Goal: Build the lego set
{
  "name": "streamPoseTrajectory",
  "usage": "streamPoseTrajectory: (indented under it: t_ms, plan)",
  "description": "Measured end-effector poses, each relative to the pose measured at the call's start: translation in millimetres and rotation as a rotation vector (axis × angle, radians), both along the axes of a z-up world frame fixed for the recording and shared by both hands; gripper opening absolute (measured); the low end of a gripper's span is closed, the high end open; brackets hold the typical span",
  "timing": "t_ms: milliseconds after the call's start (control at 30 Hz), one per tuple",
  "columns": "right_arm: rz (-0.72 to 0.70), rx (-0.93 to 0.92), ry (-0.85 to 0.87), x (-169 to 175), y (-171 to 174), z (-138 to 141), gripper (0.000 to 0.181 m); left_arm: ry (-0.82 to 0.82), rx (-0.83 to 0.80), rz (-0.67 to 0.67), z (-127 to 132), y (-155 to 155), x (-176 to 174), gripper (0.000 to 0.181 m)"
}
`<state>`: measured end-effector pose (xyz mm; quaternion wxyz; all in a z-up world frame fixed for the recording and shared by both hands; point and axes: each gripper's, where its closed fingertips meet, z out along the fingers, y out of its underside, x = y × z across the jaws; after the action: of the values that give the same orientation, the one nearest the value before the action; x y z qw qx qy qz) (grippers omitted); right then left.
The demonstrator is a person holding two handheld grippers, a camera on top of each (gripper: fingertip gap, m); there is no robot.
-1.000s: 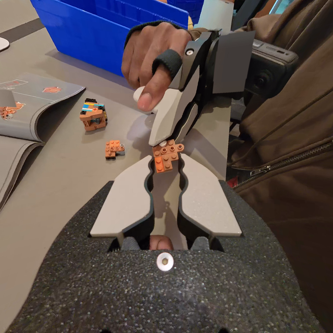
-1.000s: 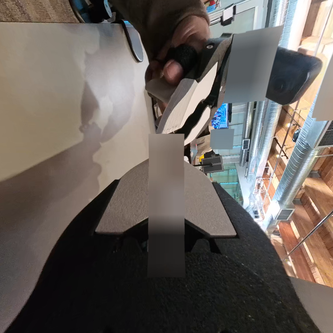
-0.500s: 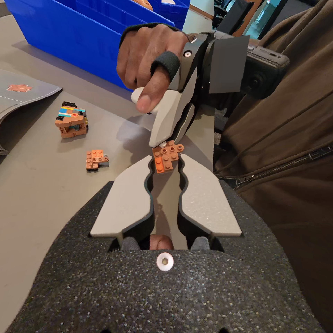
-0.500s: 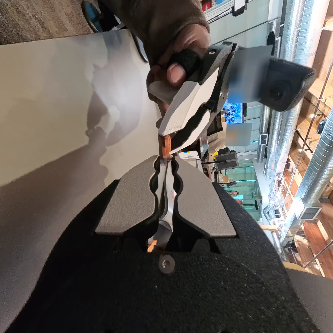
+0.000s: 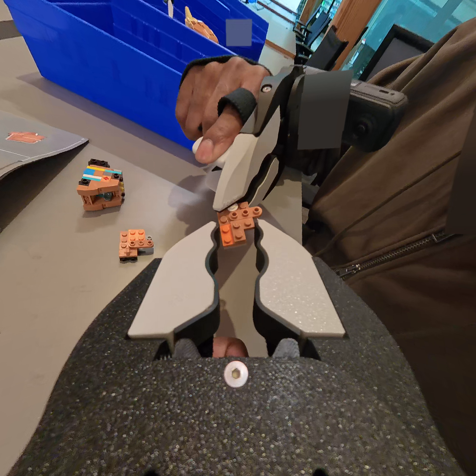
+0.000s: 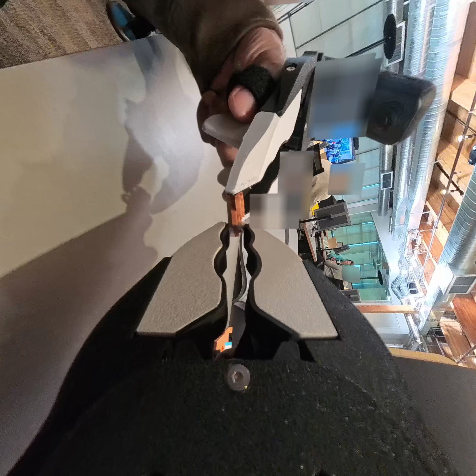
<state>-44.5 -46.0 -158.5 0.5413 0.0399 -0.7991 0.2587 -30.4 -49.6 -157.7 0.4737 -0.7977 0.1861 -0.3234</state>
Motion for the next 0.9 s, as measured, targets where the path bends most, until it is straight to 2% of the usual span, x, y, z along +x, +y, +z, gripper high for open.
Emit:
streamPoseTrajectory:
  t_ms: [267, 600, 900]
  plan:
    - [-0.031, -0.045, -0.009, -5, 7, 1, 0.010, -0.061, 0.021, 0.043, -7, 2, 1, 0.033]
    - [-0.049, -0.081, 0.087, -8, 8, 8, 0.012, -0.186, 0.147, 0.088, 6, 13, -3, 0.027]
    - [-0.069, -0.044, 0.111, -7, 12, 10, 0.011, -0.148, 0.207, 0.049, 8, 17, -2, 0.027]
